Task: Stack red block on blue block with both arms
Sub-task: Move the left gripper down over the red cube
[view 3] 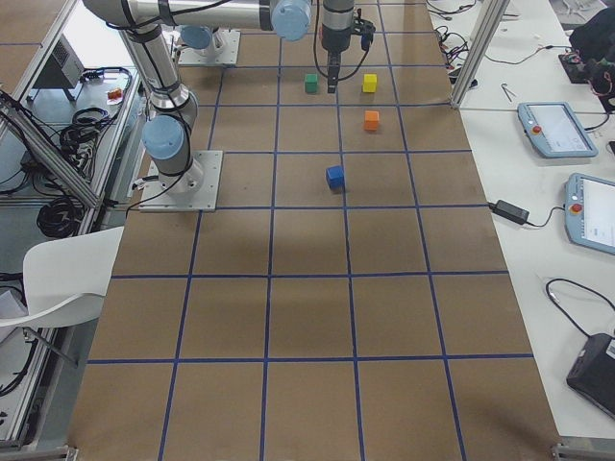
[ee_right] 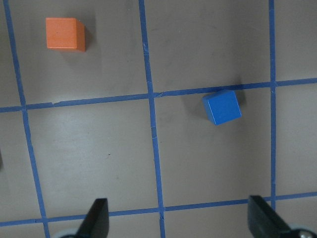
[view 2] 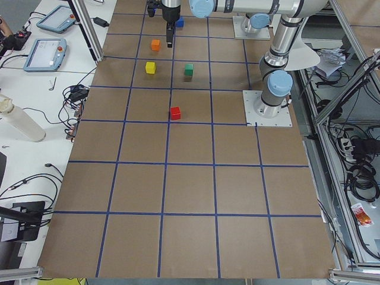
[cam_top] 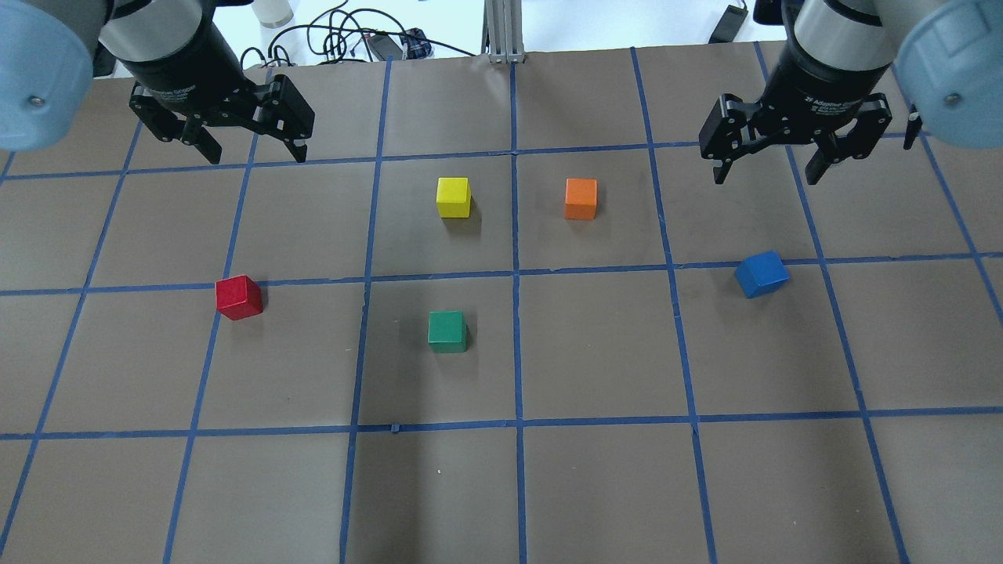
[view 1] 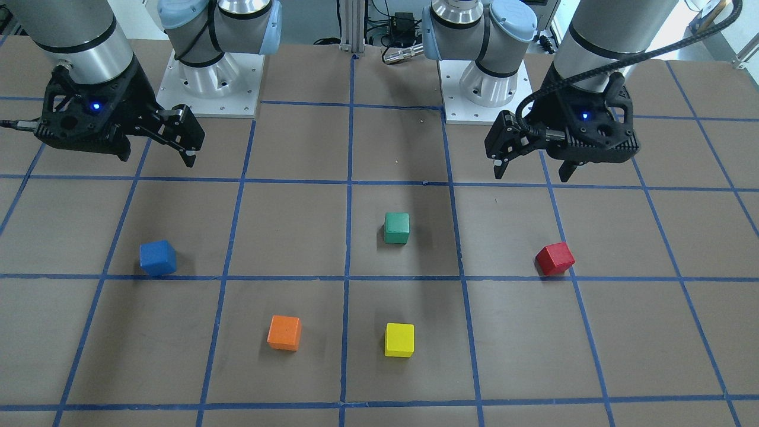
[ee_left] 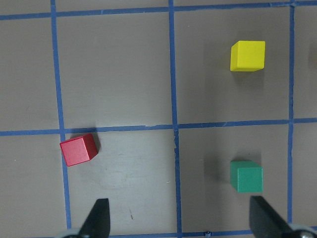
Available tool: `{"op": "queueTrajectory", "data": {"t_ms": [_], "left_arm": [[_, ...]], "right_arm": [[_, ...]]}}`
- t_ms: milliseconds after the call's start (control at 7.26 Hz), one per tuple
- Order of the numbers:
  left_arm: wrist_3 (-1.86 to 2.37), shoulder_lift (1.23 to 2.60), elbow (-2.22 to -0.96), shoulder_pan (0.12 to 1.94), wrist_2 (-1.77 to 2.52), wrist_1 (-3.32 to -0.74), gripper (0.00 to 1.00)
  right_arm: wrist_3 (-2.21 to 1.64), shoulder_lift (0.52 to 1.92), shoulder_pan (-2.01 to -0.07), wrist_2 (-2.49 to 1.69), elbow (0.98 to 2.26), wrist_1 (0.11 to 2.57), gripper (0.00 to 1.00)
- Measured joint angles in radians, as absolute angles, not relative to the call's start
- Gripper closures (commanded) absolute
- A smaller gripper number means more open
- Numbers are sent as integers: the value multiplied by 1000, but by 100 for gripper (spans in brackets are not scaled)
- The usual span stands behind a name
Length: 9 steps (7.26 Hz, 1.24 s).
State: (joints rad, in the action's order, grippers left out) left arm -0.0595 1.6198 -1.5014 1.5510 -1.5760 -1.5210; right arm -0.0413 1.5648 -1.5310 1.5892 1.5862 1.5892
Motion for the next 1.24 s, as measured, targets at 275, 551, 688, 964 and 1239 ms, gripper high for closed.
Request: {"op": "queueTrajectory", "data": {"t_ms": [275,551,688,964,1239], "left_arm": [[-68,1612,-1507,1553,-1577,-1524,0],[-73,1611,-1512,1550,-1577,-1525,0],[-77,1608,-1514,1545,-1577,-1527,0],[-155,1587,-1558,1508,-1580,-1542,0],[-242,1593,-1651,1330,-1579,-1537,0]], "right_arm": [[-42,1565,-1529,1589,1587,1589,0],[-42,1565,-1527,1589,1588,1589,0],[-43,1565,-1527,1589,1588,1588,0],[-44,1565,-1527,1588,1588,1589,0],[-44,1566,-1526,1589,1588,1588,0]]}}
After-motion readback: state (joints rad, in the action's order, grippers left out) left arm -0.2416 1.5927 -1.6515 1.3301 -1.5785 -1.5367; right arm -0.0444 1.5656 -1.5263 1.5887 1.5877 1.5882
